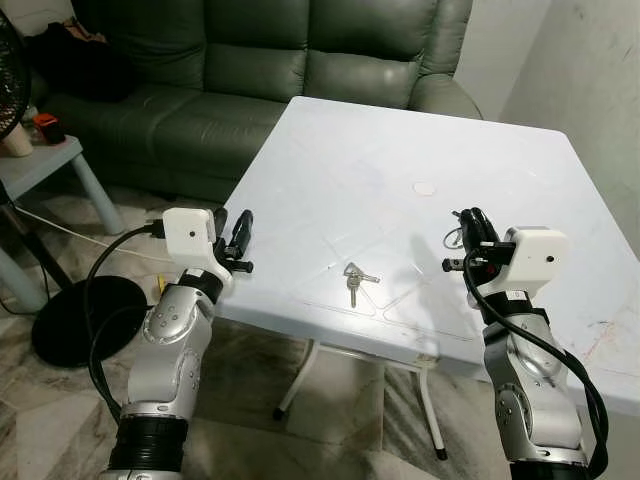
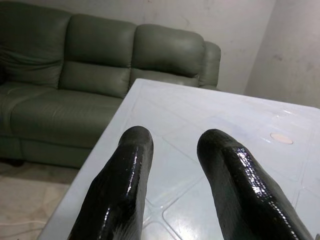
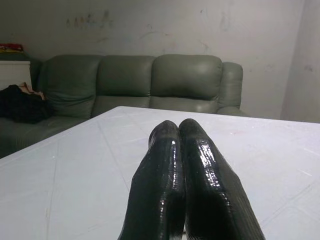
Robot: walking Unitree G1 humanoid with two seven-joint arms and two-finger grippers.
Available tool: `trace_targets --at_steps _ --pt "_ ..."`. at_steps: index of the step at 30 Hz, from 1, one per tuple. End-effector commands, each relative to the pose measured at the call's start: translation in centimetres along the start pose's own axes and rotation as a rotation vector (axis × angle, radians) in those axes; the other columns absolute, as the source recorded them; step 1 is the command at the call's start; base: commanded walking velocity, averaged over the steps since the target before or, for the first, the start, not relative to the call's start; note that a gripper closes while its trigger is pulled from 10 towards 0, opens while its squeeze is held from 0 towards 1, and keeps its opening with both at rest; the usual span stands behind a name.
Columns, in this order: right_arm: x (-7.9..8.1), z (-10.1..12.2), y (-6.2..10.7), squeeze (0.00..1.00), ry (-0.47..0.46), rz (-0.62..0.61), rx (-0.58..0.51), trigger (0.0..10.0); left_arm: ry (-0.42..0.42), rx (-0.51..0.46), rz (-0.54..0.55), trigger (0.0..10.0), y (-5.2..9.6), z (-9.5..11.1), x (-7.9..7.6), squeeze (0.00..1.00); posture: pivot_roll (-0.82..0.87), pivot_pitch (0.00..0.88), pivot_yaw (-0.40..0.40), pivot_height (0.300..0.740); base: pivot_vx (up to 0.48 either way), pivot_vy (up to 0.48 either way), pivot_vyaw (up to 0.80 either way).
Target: Hang keys on a hook
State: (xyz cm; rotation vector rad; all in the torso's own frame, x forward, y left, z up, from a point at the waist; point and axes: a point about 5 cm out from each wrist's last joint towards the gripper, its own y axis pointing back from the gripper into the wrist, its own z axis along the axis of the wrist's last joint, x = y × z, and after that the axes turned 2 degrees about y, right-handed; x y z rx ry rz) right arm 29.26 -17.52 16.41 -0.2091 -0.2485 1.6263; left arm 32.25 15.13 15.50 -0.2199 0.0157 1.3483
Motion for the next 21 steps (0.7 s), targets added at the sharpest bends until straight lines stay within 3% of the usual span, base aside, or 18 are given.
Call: trace_targets --at_steps 1,17,21 --pt "0.12 0.26 -0.48 0.0 0.009 0.006 0.0 10.0 -0.027 -0.016 -0.037 10.0 -0.61 0.63 -0.24 0.0 0.1 0.0 -0.036 0.74 0.0 0.0 0.0" --pt "0.58 -0.01 -0.89 0.0 0.01 0.031 0.014 10.0 0.005 -0.026 -0.003 10.0 -0.8 0.78 0.27 0.0 0.11 0.0 -0.046 0.74 0.0 0.0 0.0" --pt "0.61 -0.12 -0.93 0.0 0.009 0.036 0.021 10.0 0.01 -0.024 0.003 10.0 -0.8 0.74 0.34 0.0 0.12 0.0 -0.051 0.74 0.0 0.364 0.0"
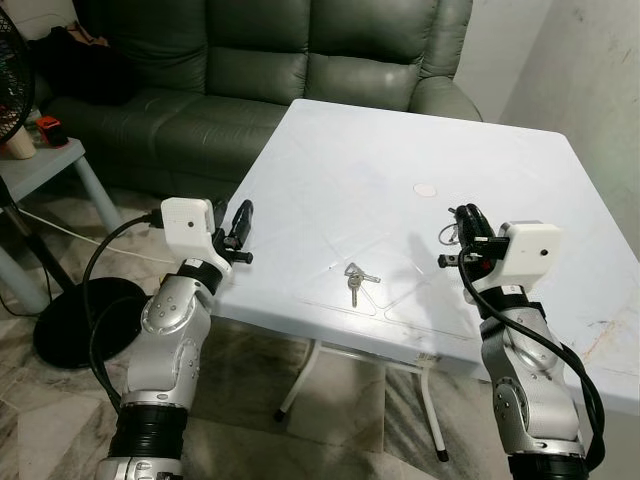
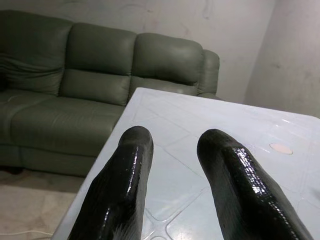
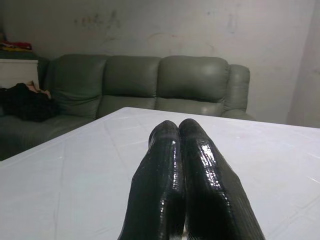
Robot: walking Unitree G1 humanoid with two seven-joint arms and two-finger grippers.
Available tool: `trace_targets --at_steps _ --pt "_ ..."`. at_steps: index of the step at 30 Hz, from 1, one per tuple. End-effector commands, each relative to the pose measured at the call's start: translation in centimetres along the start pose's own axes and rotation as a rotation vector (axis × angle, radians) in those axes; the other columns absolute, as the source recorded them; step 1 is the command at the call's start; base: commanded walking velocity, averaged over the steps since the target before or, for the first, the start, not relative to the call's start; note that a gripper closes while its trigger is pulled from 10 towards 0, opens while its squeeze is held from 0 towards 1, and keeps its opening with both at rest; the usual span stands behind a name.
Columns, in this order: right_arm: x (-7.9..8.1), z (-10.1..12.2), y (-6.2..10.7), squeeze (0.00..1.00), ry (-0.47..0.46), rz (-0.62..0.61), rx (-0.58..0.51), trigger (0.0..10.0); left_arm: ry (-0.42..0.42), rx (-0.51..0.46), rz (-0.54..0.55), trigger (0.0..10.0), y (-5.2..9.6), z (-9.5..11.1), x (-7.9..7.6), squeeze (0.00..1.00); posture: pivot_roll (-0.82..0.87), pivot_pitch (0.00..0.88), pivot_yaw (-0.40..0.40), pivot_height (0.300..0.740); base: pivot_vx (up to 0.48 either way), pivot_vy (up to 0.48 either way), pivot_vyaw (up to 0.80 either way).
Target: Hang keys on a hook
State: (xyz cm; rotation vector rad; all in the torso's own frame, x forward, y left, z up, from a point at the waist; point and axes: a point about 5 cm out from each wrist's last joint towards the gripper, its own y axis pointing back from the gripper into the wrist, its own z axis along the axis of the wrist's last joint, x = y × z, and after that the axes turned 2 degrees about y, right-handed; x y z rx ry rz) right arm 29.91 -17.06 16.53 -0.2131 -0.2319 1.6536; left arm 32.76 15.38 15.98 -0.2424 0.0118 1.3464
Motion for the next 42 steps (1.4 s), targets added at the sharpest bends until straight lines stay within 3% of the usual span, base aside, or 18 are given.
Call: trace_targets --at_steps 1,6,42 --pt "0.19 -0.1 -0.27 0.0 0.001 0.01 0.02 10.0 -0.004 -0.006 0.004 10.0 -0.28 0.28 0.06 0.0 0.12 0.0 -0.051 0.74 0.0 0.48 0.0" --pt "0.15 -0.36 -0.34 0.0 0.0 0.007 0.043 10.0 -0.003 -0.001 0.018 10.0 -0.26 0.15 0.15 0.0 0.12 0.0 -0.054 0.74 0.0 0.425 -0.32" --pt "-0.01 -0.48 0.05 0.0 0.019 0.015 0.08 10.0 0.001 0.022 0.033 10.0 -0.49 -0.27 -0.25 0.0 0.1 0.0 -0.059 0.74 0.0 0.0 -0.74"
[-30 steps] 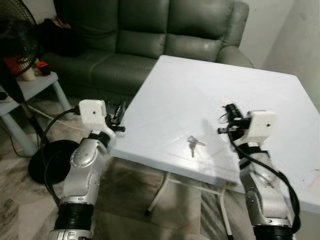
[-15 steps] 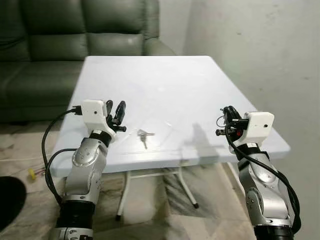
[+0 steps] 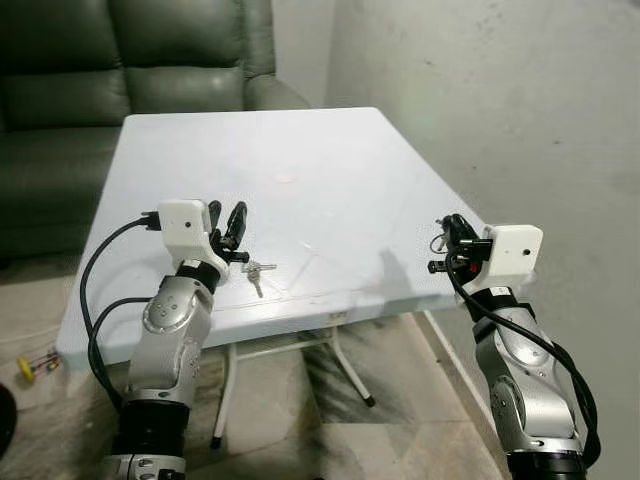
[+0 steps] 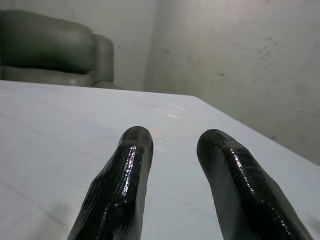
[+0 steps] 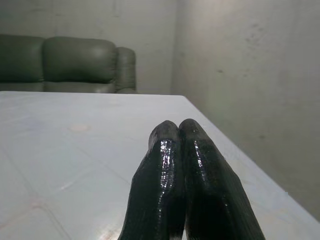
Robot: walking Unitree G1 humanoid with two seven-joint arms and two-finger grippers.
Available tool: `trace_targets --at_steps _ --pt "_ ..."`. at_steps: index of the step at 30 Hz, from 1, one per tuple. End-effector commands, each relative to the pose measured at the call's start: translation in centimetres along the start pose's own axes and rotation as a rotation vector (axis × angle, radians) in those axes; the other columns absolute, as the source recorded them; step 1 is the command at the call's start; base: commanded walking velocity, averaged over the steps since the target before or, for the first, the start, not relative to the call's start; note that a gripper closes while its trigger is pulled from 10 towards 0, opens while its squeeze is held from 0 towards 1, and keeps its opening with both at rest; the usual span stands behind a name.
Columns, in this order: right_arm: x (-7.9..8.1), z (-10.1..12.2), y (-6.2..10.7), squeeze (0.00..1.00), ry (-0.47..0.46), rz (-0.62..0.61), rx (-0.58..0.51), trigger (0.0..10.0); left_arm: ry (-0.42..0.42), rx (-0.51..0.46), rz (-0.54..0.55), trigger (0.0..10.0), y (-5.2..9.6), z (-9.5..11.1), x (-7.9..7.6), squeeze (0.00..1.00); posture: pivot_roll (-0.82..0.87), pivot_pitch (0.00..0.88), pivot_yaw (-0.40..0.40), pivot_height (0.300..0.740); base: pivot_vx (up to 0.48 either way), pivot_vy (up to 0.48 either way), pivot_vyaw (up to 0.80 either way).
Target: Hang keys on a hook
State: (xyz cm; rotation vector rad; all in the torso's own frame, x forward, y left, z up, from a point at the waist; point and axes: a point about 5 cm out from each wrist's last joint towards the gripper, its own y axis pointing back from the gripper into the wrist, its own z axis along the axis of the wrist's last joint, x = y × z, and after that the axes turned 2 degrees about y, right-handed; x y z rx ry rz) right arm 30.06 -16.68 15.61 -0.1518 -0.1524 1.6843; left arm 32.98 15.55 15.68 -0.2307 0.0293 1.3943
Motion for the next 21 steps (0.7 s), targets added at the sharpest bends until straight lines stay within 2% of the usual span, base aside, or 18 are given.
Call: trace_targets --at_steps 1,15,21 --pt "-0.32 0.45 0.03 0.0 0.015 -0.01 -0.009 10.0 0.0 0.006 -0.014 10.0 -0.33 0.03 -0.52 0.0 0.1 0.0 -0.059 0.74 0.0 0.0 -0.74" --pt "-0.29 0.36 0.21 0.0 0.02 0.005 0.008 10.0 0.029 0.024 0.007 10.0 -0.13 -0.3 -0.56 0.0 0.1 0.0 -0.07 0.74 0.0 0.0 -0.74" --pt "-0.27 0.35 0.14 0.0 0.02 0.003 0.012 10.0 0.015 0.025 -0.003 10.0 -0.18 -0.21 -0.74 0.0 0.11 0.0 -0.068 0.74 0.0 0.0 -0.74"
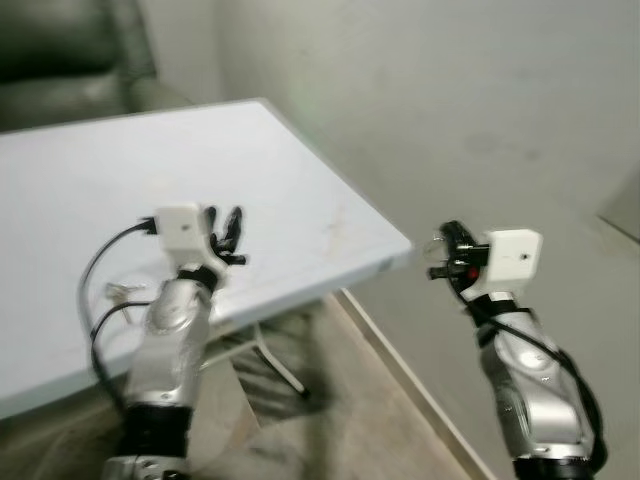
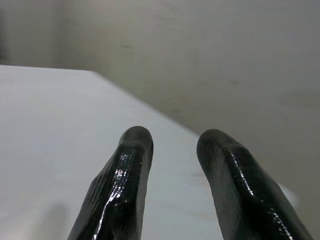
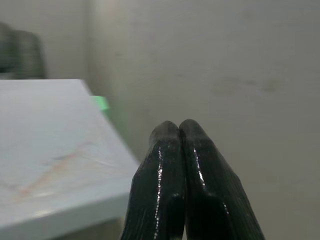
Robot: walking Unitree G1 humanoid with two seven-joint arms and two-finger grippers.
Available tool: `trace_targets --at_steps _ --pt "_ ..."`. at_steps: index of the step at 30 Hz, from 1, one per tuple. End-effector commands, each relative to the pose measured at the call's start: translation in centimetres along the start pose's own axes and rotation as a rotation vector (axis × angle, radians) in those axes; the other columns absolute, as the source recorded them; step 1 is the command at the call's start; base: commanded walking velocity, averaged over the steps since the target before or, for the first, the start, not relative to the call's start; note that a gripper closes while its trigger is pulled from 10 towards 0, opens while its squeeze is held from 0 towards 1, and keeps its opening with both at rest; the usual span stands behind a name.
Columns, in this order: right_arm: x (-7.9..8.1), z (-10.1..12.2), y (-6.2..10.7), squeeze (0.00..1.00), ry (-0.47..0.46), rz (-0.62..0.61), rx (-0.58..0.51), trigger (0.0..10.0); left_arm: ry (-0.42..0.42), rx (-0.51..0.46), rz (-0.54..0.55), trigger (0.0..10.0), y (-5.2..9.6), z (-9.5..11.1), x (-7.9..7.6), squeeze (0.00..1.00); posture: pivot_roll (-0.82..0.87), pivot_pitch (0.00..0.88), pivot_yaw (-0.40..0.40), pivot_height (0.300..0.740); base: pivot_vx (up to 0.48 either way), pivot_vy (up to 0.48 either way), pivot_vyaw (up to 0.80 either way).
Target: Hang keys on a hook
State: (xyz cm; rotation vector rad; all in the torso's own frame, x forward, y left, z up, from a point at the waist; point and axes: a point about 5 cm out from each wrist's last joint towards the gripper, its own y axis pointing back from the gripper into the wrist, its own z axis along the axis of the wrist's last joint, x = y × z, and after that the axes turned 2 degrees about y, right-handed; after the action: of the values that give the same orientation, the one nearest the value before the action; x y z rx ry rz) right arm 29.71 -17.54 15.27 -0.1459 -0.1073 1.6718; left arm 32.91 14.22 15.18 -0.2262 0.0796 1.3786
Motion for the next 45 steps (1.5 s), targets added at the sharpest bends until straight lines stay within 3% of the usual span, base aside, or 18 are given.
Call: trace_targets --at_steps 1,35,45 --pt "0.5 0.6 -0.3 0.0 -0.004 0.014 -0.021 10.0 -0.018 -0.01 0.008 10.0 -0.1 0.6 0.4 0.0 0.11 0.0 -0.068 0.74 0.0 0.0 -0.74" --pt "0.5 0.9 -0.7 0.0 -0.01 -0.02 -0.028 10.0 0.0 -0.001 0.061 10.0 -0.5 0.7 0.0 0.0 0.11 0.0 -0.058 0.74 0.0 0.0 -0.74" --pt "-0.2 0.3 0.2 0.0 -0.01 -0.063 -0.013 10.0 -0.052 -0.009 0.07 10.0 0.3 1.6 1.8 0.0 0.12 0.012 -0.033 0.74 0.0 0.0 -0.74"
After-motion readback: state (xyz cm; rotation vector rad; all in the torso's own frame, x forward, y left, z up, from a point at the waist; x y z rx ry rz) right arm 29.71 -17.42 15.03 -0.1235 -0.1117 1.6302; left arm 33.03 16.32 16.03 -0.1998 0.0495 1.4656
